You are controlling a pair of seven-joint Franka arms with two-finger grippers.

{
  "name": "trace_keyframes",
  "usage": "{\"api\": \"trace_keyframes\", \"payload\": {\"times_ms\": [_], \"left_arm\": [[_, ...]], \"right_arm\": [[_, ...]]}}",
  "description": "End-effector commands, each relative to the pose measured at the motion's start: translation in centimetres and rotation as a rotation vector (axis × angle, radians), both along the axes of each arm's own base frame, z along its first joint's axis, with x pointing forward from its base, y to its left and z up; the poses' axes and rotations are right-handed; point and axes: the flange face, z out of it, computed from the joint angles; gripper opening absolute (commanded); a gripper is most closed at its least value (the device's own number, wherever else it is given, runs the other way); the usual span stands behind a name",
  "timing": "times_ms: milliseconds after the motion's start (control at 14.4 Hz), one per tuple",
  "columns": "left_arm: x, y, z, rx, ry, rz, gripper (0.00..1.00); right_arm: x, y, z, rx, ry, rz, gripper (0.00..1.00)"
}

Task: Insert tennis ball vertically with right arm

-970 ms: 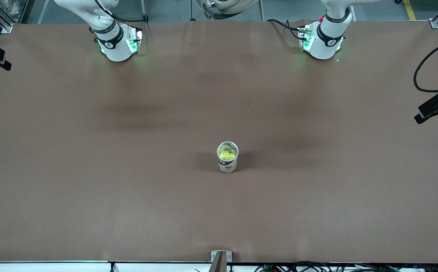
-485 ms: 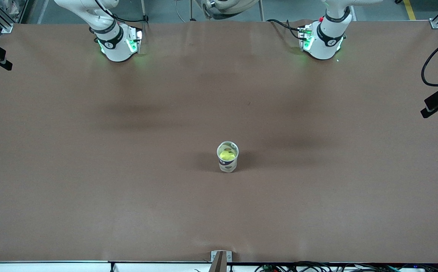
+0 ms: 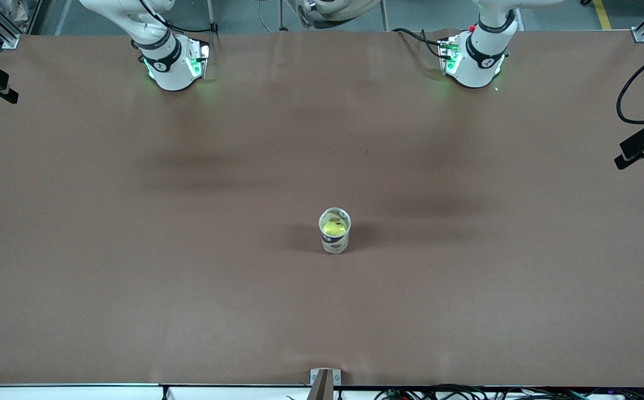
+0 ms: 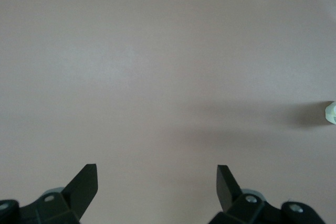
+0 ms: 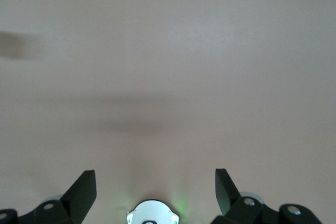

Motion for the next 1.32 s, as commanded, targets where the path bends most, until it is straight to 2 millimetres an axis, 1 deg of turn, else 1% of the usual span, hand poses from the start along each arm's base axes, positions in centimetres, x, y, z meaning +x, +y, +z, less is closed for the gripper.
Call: {"api": "trace_keyframes", "payload": {"times_ms": [0, 208, 347, 693, 901, 1248], "left_arm": [[-2.05, 0.48, 0.30, -0.018, 0.003, -0.010, 1.00], [-2.44, 0.49, 0.53, -0.019, 0.000, -0.010, 1.00], [-2.40, 0.05, 0.35, -0.020, 0.006, -0.023, 1.00], [-2.10, 0.17, 0.17, -0.022, 0.010, -0.021, 1.00], [-2.05, 0.08, 0.09, -0.022, 0.012, -0.021, 1.00], [-2.04, -0.17, 0.01, -0.023, 0.013, -0.024, 1.00]], "right_arm": [[-0.94, 0.17, 0.29, -0.010, -0.008, 0.007, 1.00], [-0.95, 0.17, 0.27, -0.010, -0.007, 0.007, 1.00], [-0.96, 0.08, 0.21, -0.012, -0.005, 0.005, 1.00], [-0.95, -0.15, 0.12, -0.012, -0.002, -0.007, 1.00], [-0.96, 0.17, 0.08, -0.014, 0.004, -0.076, 1.00], [-0.89, 0.36, 0.01, -0.011, 0.005, -0.065, 1.00]]}}
